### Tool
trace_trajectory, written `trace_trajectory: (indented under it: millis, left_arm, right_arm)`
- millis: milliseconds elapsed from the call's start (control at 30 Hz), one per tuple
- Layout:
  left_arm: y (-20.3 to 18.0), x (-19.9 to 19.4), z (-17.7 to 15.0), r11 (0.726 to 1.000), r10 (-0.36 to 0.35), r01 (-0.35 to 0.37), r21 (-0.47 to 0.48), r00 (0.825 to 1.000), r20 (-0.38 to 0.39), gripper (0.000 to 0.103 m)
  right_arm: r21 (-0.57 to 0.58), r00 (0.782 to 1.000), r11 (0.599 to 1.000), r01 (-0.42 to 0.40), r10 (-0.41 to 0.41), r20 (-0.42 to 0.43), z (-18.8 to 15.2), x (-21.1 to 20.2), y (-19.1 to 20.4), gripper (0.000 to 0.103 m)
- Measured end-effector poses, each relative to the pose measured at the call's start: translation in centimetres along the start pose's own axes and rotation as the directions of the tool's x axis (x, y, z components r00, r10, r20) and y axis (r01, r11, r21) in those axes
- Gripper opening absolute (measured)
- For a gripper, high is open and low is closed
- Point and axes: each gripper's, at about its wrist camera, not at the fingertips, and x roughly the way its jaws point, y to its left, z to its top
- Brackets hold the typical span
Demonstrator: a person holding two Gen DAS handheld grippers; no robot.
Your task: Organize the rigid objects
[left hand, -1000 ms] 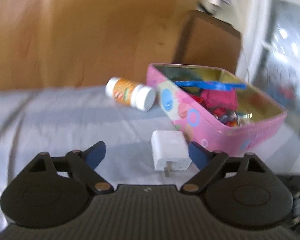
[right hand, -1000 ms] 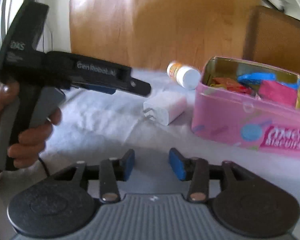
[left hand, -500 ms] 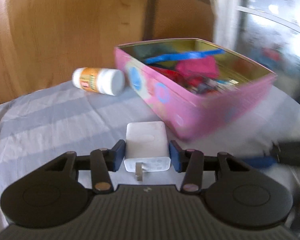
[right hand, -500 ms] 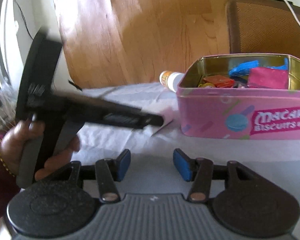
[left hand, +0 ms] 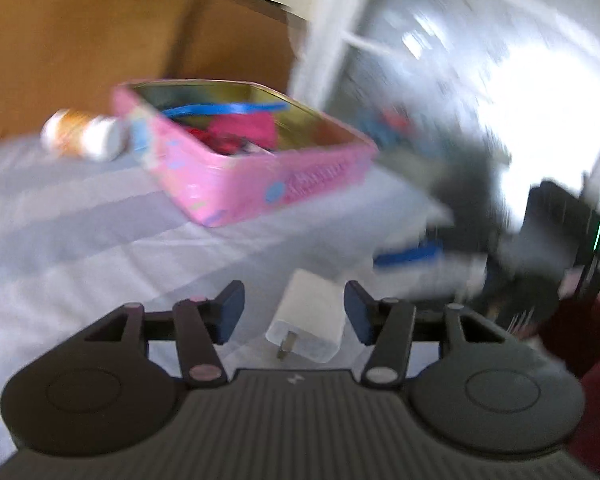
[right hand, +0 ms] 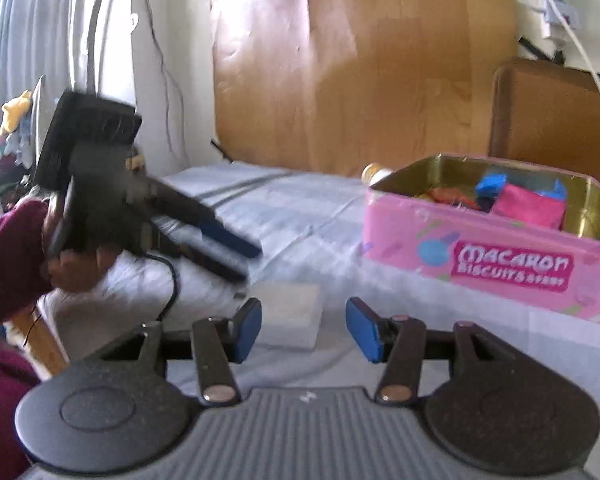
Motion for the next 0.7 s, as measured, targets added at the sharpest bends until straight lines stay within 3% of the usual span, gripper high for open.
trace_trajectory:
  millis: [67,167,233,400,433,500,533,700]
  left_arm:
    - [0.5,-0.7,-0.2,0.996,-0.018,0.018,-0.093,1.0,-0.004,0.055]
    - [-0.7,-0.2,-0.8,0.991,-0.035,0.031,-0.128,0.999,-0.03,0.051]
    - [-1.3,0.6,-1.0,0.988,0.002,-0.009,-0.155,0.999,-0.048,0.051]
    - [-1.5,2.5,-2.0,0.973,0.06,-0.074,-0.217,0.996,-0.069,0.051]
    - [-1.5,2.9,-2.2,0.972,0.042,-0.059,-0.227,0.996,-0.078,0.051]
    - [-1.9,3.6,-2.2,0.976,0.059,-0.077,-0.206,0.994,-0.091,0.043]
    - [-2.2,3.7,-2.0,0.979,0.072,-0.088,-0.182,0.993,-0.091,0.042]
    - [-3.4,4.0,1.7,0.993,0.054,-0.057,-0.106,0.998,-0.029,0.039]
  right_arm:
    - [-0.018,1.0,1.0,-0.002,0.002,-0.02,-0.3,0.4,0.6,0.056]
    - [-0.076,0.998,0.997,-0.012,0.008,-0.055,0.0,2.3,0.8,0.068]
    - [-0.109,0.996,0.994,-0.002,-0.007,-0.085,0.5,3.4,1.1,0.08]
    - [-0.09,0.99,0.995,-0.048,0.035,-0.139,1.1,5.1,2.6,0.086]
    - [-0.092,0.988,0.995,-0.031,0.016,-0.152,0.8,5.5,3.2,0.085]
    - [-0.074,0.983,0.996,0.054,-0.066,-0.17,0.1,6.4,3.8,0.07]
    - [-0.049,0.985,0.995,0.082,-0.088,-0.146,-0.1,6.4,3.7,0.055]
    - [0.022,0.982,0.983,0.183,-0.181,-0.047,1.2,4.5,2.5,0.054]
